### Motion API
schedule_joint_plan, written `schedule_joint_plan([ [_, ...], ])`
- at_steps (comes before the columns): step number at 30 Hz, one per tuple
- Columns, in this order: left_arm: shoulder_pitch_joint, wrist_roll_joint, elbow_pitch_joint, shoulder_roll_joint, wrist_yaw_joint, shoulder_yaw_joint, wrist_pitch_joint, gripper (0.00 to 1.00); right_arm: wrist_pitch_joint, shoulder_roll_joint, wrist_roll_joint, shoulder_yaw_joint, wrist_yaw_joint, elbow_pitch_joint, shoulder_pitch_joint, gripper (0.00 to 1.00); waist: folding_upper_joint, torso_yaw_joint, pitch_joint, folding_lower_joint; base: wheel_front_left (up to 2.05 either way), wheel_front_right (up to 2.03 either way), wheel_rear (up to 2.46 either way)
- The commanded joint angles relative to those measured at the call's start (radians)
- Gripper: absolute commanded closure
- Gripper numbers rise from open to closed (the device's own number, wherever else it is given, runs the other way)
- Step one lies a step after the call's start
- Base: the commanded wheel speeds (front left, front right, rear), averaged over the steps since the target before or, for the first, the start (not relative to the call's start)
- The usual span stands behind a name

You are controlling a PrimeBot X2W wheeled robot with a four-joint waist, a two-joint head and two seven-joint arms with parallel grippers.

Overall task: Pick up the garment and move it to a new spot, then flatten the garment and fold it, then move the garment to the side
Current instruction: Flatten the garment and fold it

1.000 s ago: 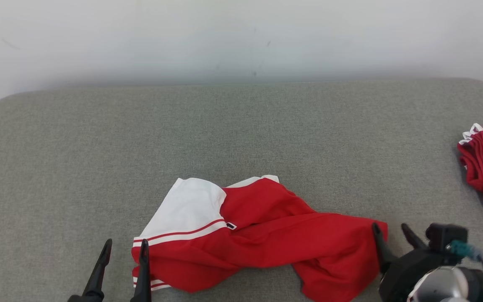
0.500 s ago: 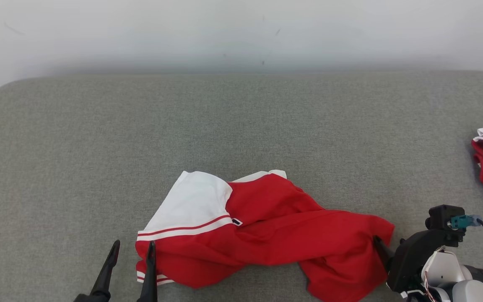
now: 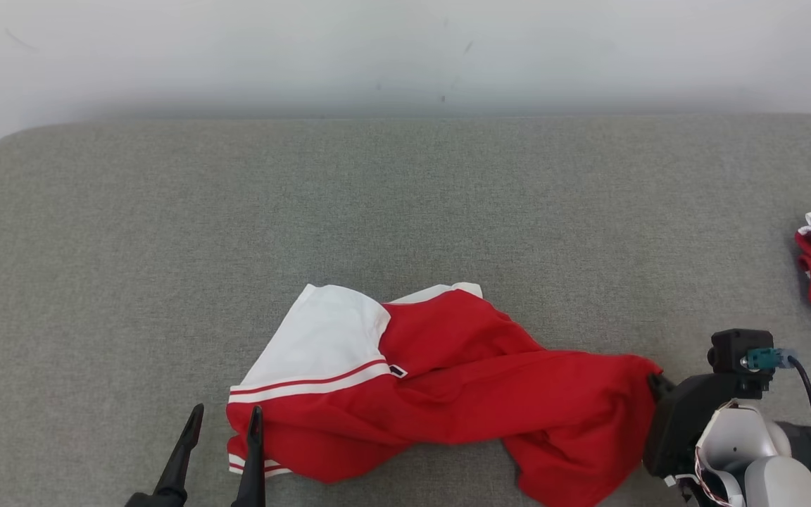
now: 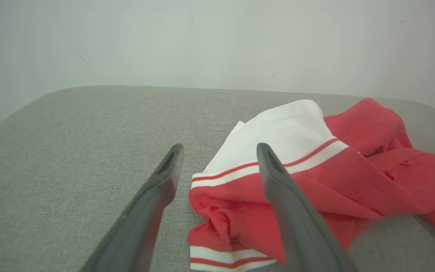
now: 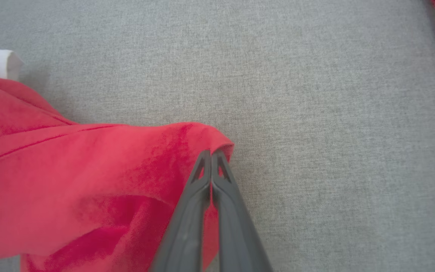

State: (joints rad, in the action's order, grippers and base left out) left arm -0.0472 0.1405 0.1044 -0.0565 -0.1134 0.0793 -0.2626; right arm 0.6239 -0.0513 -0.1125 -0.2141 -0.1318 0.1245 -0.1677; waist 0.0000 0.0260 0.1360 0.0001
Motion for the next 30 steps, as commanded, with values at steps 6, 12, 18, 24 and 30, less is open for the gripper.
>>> schedule_joint_plan([
  [6, 0.008, -0.003, 0.000, 0.004, -0.004, -0.007, -0.003, 0.00, -0.100, -0.060, 0.101, 0.015, 0.003, 0.009, -0.114, 1.00, 0.0000, -0.010, 0.011, -0.0001, 0.00, 0.00, 0.00],
  [12, 0.020, -0.005, 0.002, 0.005, -0.007, -0.005, -0.003, 0.00, -0.236, -0.132, 0.160, 0.048, 0.003, 0.059, -0.284, 1.00, 0.0000, -0.007, 0.022, -0.0001, 0.00, 0.00, 0.00],
  [18, 0.031, 0.000, 0.010, 0.005, -0.007, -0.001, -0.003, 0.00, -0.325, -0.164, 0.155, 0.095, 0.003, 0.159, -0.393, 1.00, 0.0000, 0.013, 0.030, -0.0001, 0.00, 0.00, 0.00],
  [24, 0.015, 0.008, 0.009, 0.006, -0.005, -0.005, -0.003, 0.00, -0.167, -0.196, 0.022, 0.145, 0.003, 0.095, -0.230, 1.00, 0.0000, 0.023, 0.030, -0.0001, 0.00, 0.00, 0.00],
  [30, 0.005, 0.012, 0.004, 0.007, 0.003, -0.023, -0.003, 0.00, 0.000, -0.179, -0.059, 0.071, 0.003, -0.155, 0.050, 1.00, 0.0000, -0.010, 0.035, -0.0001, 0.00, 0.00, 0.00],
])
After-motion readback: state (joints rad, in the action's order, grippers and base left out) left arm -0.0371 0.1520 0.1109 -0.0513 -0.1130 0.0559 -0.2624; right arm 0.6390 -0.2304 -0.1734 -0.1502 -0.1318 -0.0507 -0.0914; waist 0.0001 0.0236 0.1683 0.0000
